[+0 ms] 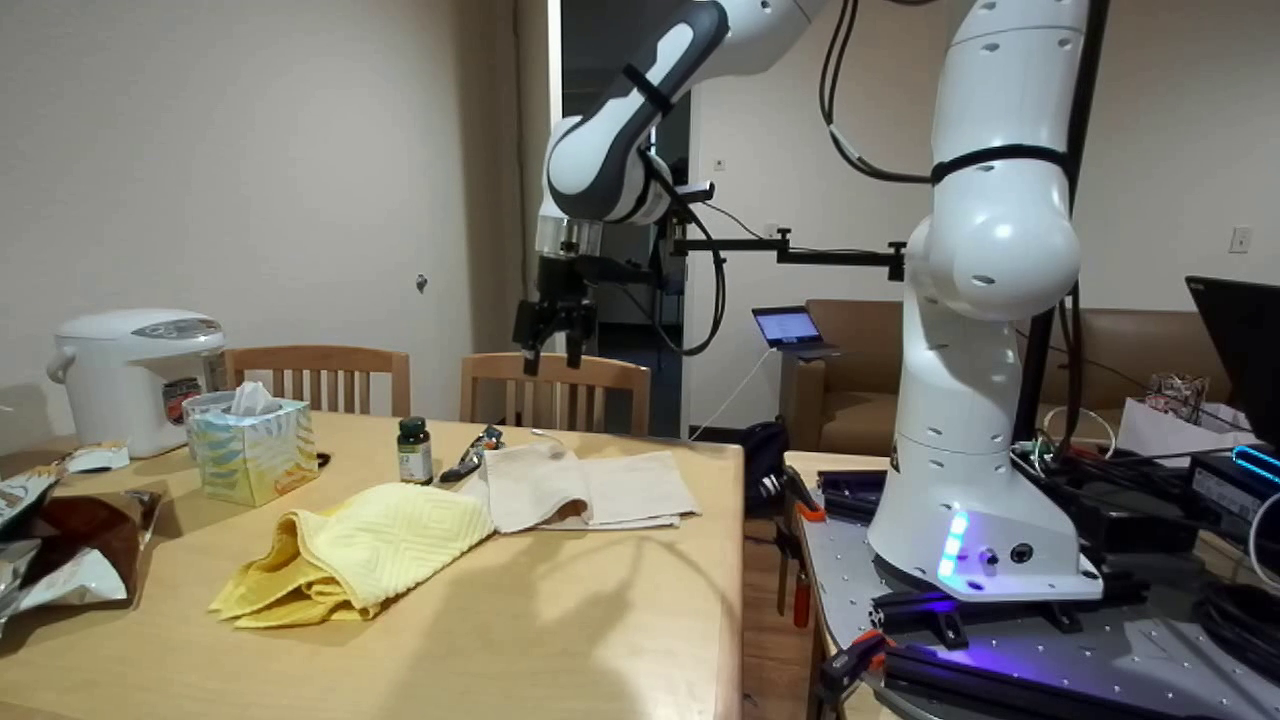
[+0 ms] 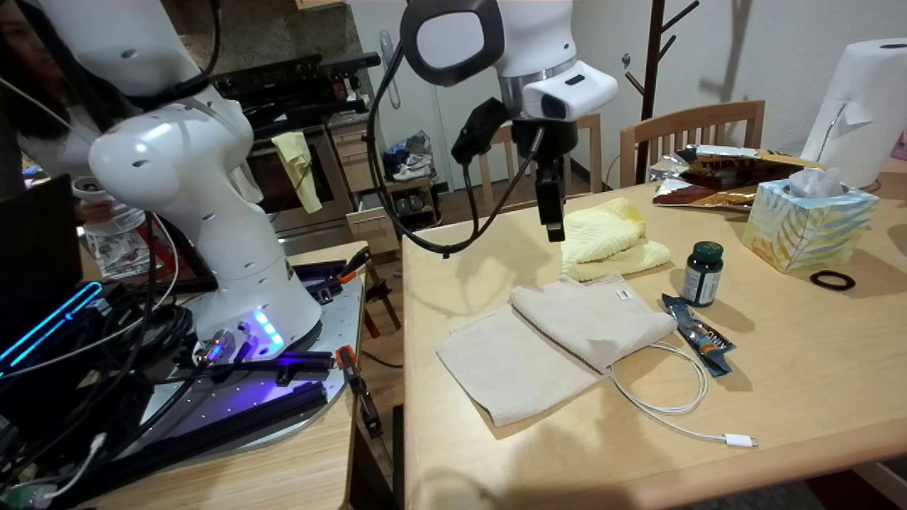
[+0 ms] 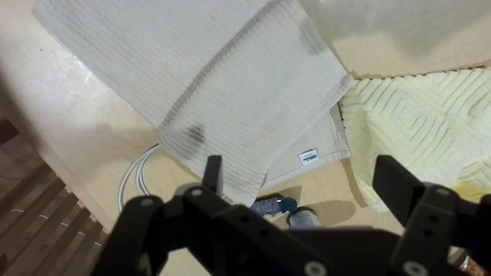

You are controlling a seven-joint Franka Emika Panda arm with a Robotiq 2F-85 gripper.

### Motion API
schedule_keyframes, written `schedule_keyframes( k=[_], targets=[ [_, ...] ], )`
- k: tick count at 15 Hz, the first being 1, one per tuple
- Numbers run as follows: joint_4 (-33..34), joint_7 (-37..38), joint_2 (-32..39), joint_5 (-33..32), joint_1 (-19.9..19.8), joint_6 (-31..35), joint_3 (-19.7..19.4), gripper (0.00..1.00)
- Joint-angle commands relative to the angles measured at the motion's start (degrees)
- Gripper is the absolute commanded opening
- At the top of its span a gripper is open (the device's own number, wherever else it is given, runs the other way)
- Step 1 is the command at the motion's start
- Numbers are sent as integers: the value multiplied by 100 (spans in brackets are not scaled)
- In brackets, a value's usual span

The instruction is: Move the towel at the edge closer to the bottle

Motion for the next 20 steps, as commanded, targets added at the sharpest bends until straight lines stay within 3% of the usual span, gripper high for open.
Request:
schedule_keyframes(
  k=[1, 4, 9, 16, 20],
  targets=[
    [171, 428, 297, -353, -25, 132, 60, 100],
    [398, 597, 486, -915, 27, -3, 75, 100],
    [816, 218, 380, -1756, 73, -355, 124, 100],
    [855, 230, 361, -1623, 86, -359, 169, 100],
    [1348, -1067, 720, -642, 4, -1054, 226, 100]
  ],
)
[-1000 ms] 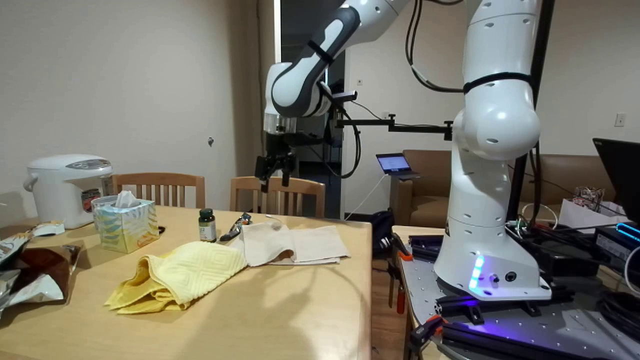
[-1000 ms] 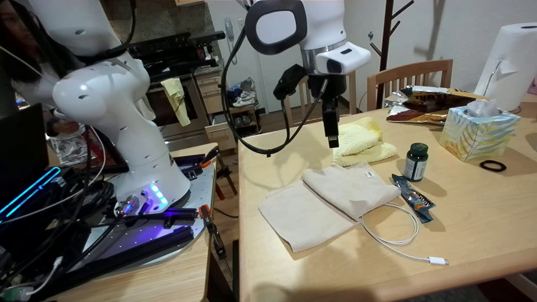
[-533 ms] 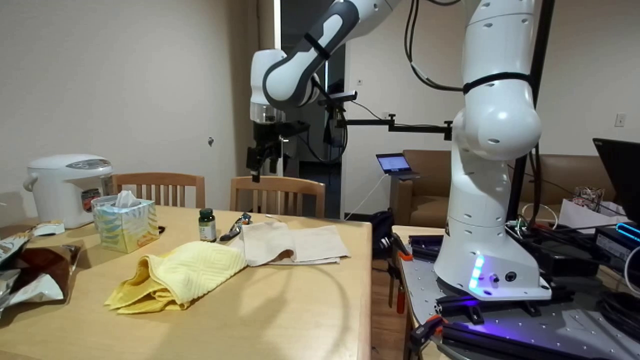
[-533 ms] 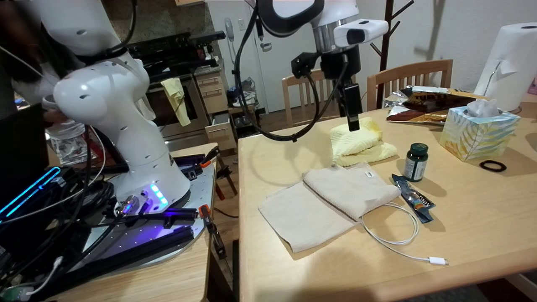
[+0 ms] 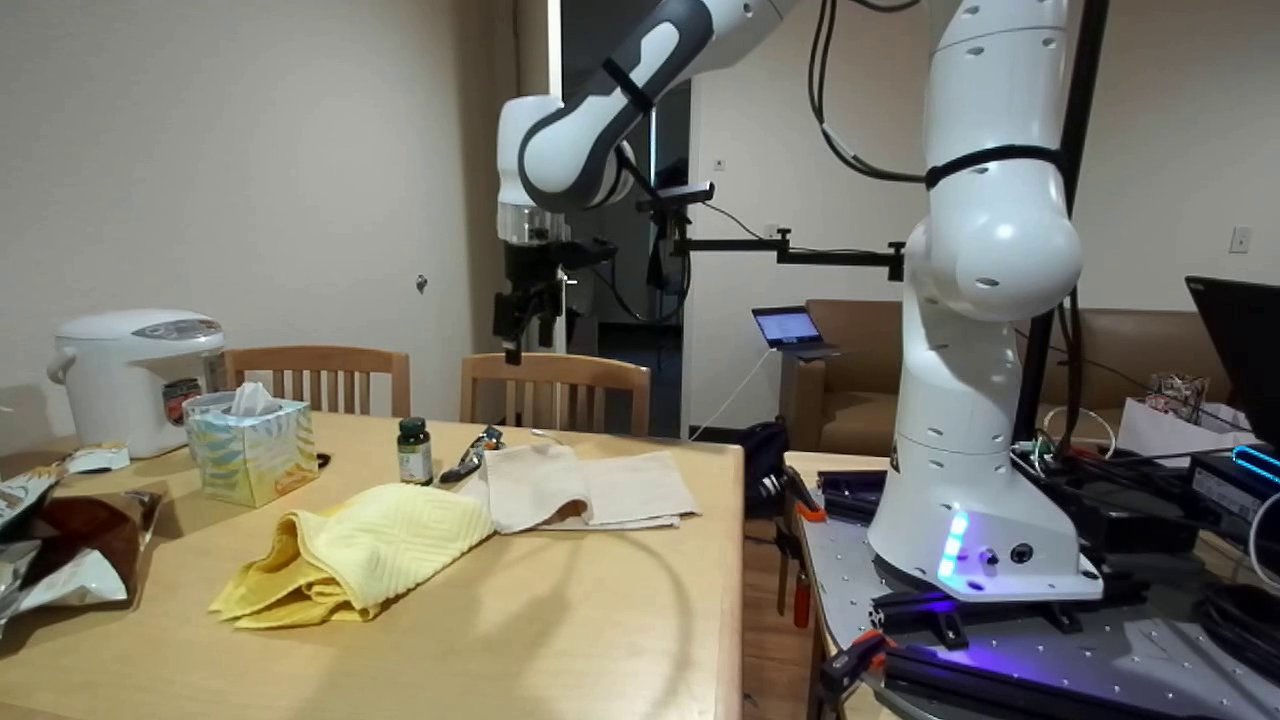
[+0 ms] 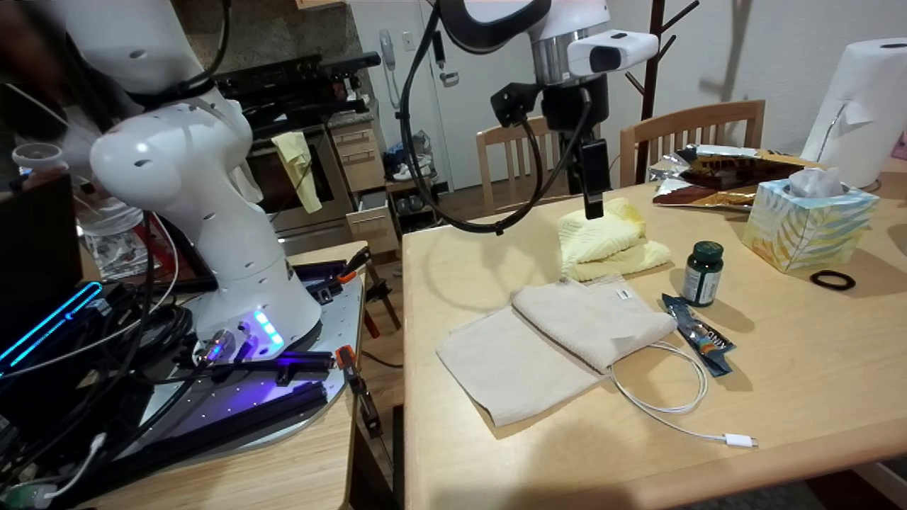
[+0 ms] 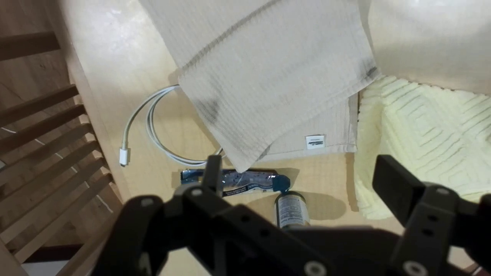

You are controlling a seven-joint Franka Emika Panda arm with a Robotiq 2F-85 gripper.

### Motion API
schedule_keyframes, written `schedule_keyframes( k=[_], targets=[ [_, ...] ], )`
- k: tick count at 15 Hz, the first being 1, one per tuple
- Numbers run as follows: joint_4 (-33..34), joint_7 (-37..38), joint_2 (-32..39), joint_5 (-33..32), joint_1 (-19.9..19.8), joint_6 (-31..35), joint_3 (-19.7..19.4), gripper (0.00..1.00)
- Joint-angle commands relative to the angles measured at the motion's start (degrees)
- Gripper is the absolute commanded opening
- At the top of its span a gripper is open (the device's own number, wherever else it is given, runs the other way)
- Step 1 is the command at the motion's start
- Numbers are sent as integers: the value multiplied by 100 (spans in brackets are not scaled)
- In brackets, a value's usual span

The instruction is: Move the towel at the edge closer to the bottle

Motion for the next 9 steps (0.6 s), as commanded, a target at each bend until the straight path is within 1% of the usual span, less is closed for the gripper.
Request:
schedule_keyframes(
  k=[1, 4, 7, 9],
  targets=[
    [566, -1255, 471, 918, -111, -555, 89, 100],
    [1017, -1915, 825, 1374, -179, -958, 152, 100],
    [1401, -2147, 1148, 1452, -239, -1305, 212, 100],
    [1601, -2132, 1346, 1448, -272, -1501, 254, 100]
  ],
)
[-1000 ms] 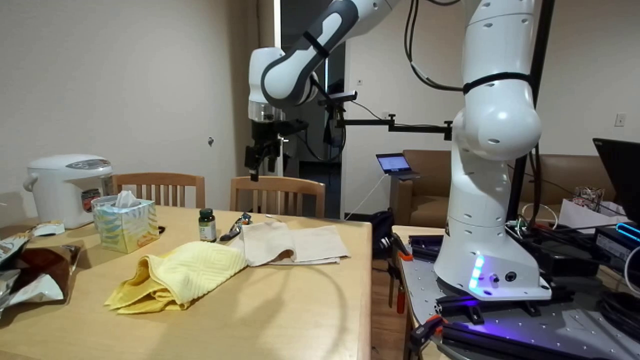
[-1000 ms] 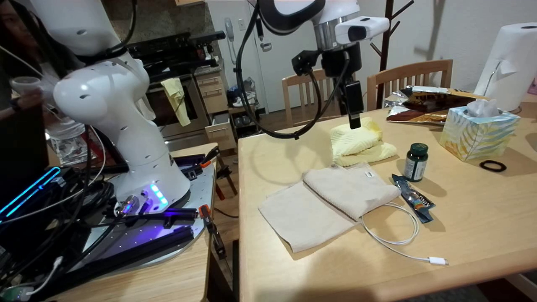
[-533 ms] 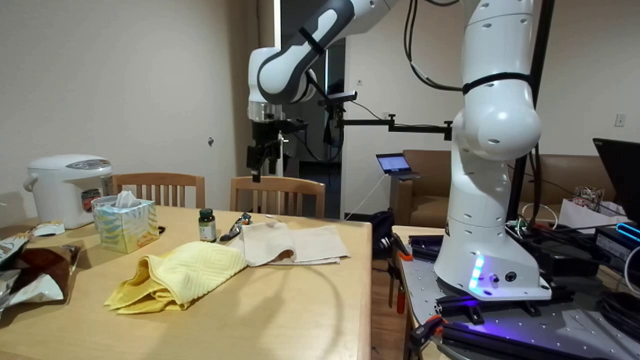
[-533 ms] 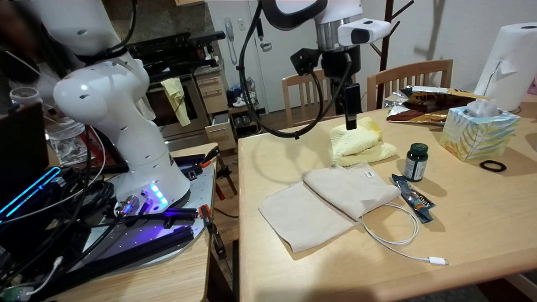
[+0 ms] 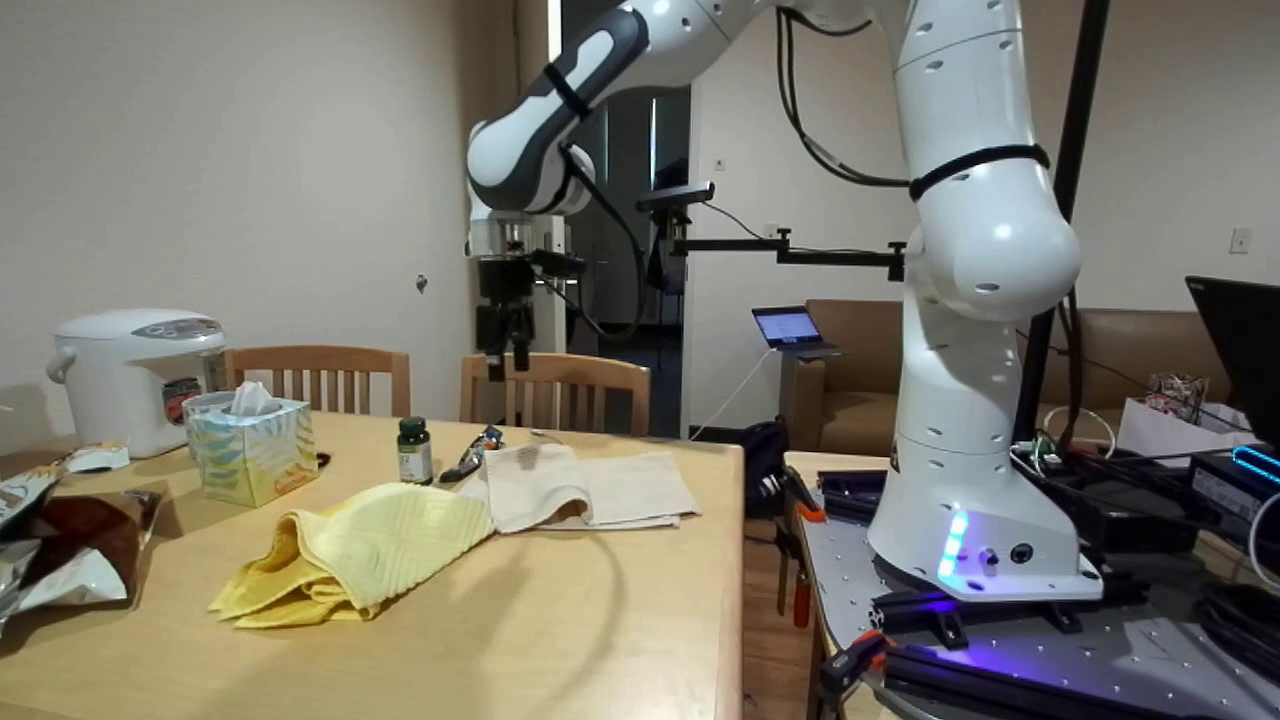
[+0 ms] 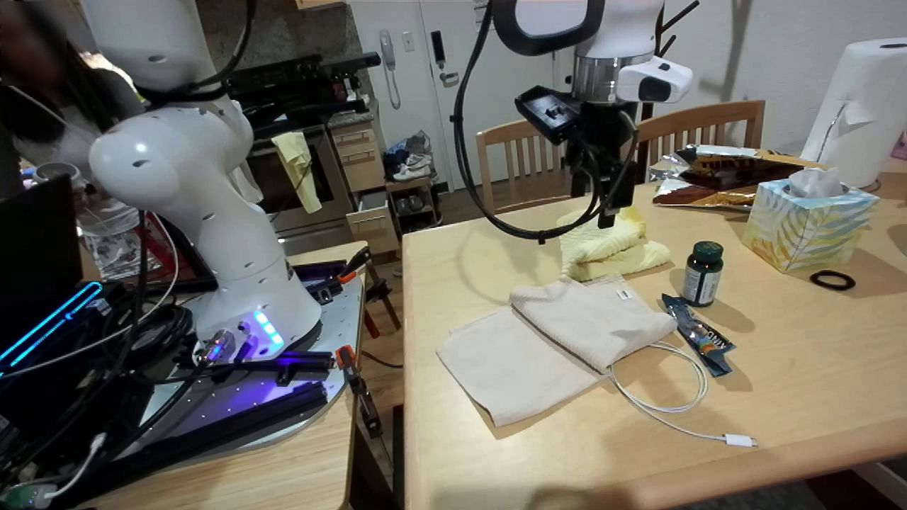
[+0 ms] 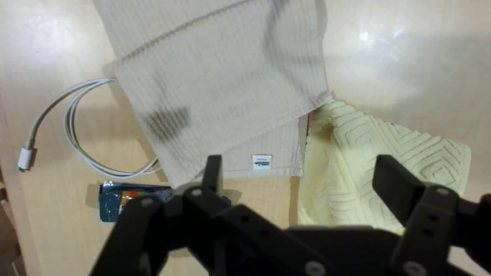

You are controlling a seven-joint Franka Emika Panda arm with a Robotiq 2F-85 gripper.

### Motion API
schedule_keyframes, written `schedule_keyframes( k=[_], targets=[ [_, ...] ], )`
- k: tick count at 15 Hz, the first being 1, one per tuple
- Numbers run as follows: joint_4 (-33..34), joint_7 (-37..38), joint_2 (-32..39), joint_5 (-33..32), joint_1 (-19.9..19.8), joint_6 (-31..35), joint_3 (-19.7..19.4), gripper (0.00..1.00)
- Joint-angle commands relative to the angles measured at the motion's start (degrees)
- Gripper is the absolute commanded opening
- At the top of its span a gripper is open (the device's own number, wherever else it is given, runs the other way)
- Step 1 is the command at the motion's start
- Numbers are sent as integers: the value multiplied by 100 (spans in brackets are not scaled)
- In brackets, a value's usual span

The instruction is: Move the towel at the edge closer to the bottle

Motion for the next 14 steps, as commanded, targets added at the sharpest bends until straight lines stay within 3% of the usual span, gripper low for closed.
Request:
schedule_keyframes(
  k=[1, 10, 14],
  targets=[
    [500, -275, 429, 172, -184, -471, 160, 100],
    [979, 459, 1365, 187, -198, -532, 230, 100],
    [1217, 623, 1741, 906, -390, -468, 407, 100]
  ],
)
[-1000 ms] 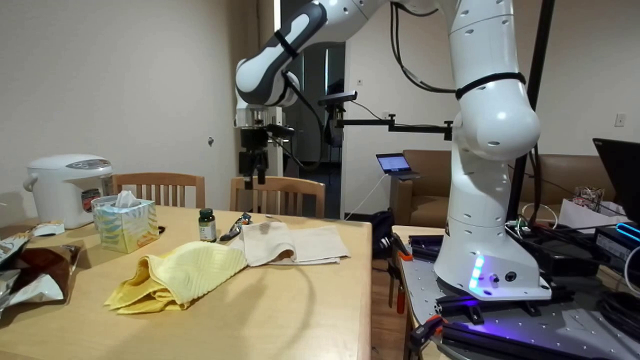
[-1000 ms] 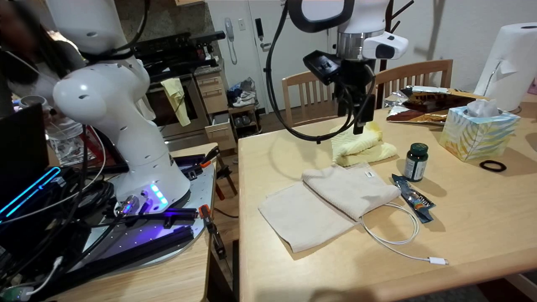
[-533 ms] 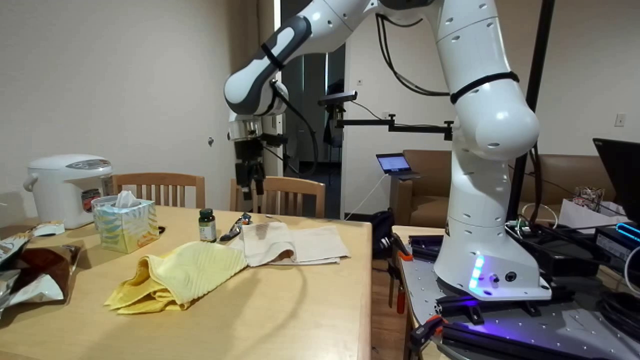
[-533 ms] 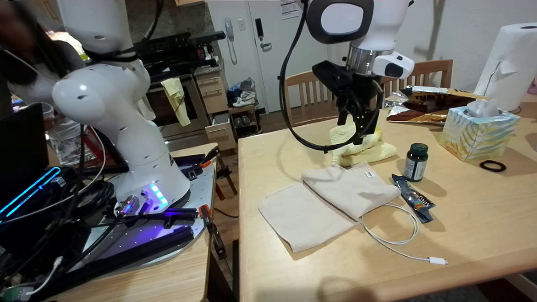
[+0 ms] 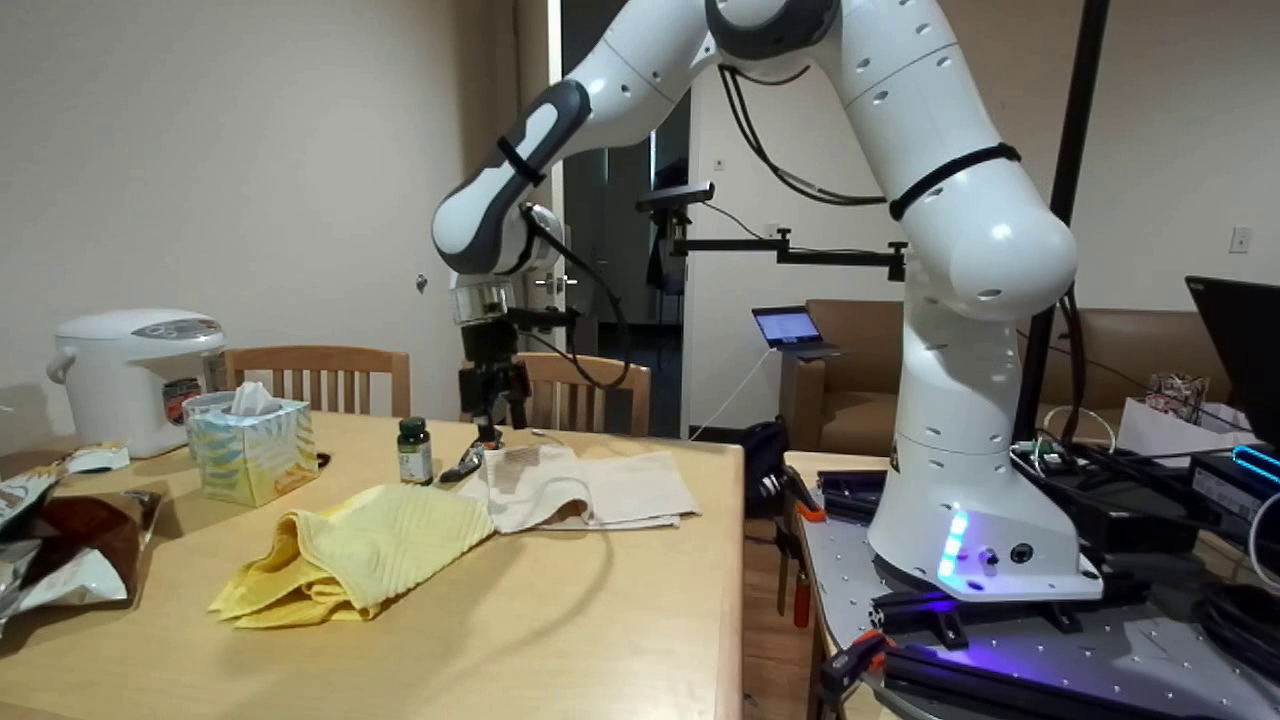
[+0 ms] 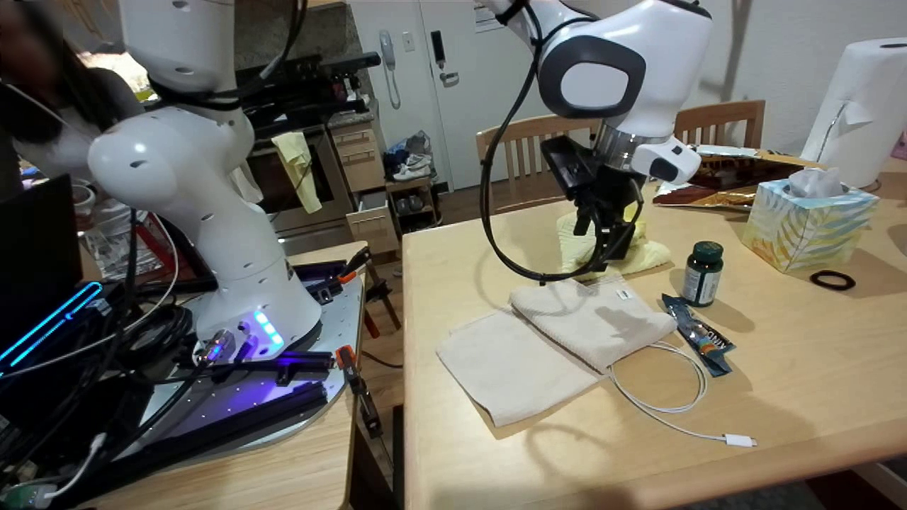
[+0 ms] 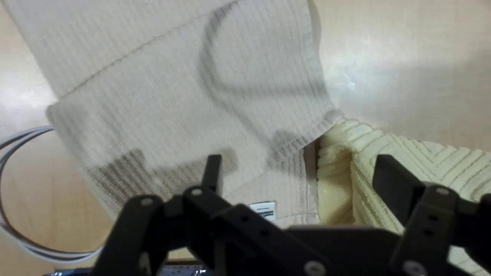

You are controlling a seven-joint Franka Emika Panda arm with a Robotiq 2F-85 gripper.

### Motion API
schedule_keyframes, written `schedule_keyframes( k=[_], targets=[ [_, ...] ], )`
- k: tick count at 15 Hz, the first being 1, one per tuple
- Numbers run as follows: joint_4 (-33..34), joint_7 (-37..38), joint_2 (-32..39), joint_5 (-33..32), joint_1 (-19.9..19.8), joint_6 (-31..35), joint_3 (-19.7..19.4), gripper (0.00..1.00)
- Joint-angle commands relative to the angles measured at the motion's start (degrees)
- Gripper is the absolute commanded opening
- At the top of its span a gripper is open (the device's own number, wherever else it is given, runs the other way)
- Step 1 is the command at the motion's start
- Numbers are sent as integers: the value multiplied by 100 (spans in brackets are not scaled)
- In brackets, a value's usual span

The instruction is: Move the towel at the edge closer to the bottle

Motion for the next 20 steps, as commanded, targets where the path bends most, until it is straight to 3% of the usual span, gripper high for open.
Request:
schedule_keyframes(
  k=[1, 12, 17, 20],
  targets=[
    [380, 263, 391, 721, -302, -51, 260, 100],
    [543, 1470, 998, 2082, -556, 262, 265, 100],
    [236, 2613, 984, 1932, -207, 1152, -41, 100],
    [147, 3202, 979, 1768, -43, 1362, -170, 100]
  ],
)
